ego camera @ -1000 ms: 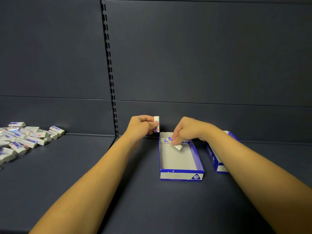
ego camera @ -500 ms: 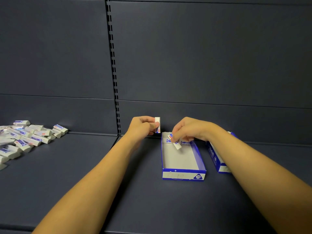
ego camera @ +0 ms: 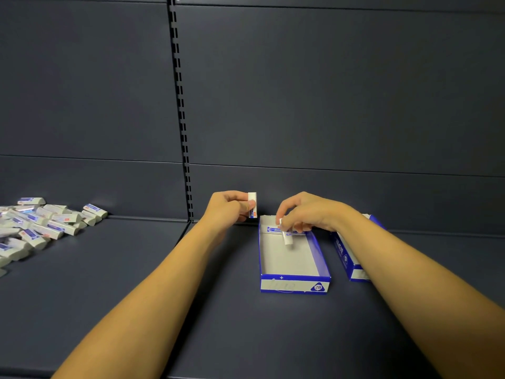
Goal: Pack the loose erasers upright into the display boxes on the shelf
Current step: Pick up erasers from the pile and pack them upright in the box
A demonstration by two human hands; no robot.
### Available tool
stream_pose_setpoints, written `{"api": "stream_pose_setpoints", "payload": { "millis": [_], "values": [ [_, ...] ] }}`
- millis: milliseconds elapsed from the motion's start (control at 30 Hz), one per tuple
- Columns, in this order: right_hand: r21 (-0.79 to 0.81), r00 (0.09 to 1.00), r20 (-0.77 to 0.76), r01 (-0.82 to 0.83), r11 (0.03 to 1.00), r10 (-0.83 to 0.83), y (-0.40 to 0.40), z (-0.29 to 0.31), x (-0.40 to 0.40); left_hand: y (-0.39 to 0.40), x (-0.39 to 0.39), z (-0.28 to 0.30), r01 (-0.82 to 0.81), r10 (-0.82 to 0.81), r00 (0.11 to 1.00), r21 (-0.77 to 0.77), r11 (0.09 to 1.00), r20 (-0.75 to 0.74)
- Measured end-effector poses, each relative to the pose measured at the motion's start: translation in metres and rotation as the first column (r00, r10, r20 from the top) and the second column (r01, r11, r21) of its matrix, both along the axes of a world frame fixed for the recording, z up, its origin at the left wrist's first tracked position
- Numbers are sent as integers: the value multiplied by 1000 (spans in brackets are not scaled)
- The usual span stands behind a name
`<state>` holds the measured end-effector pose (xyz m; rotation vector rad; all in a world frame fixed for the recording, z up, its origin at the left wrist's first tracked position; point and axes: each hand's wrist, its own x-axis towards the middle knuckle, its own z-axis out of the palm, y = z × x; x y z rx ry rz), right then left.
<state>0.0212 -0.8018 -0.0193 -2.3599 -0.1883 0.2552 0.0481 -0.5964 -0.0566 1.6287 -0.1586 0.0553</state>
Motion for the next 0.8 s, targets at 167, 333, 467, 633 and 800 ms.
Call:
{"api": "stream_pose_setpoints", "payload": {
  "millis": [167,333,467,633,800],
  "values": [
    [-33,1000,6,0,999,0,-1,-1,2,1,-1,0,1,-1,1000,-10,1000,-7],
    [-49,998,61,38,998,-35,1,-7,8,2,0,0,0,0,1000,-6,1000,-12],
    [-158,987,150,73,985,-49,6,-14,11,2,-1,0,5,-5,1000,1,1000,-11],
    [-147,960,274,96,985,-53,13,-25,11,1,-2,-3,-12,12,1000,11,1000,-10],
    [-294,960,279,59,954,26,8,-26,10,1,-2,-5,-26,26,1000,6,1000,-18]
  ]
}}
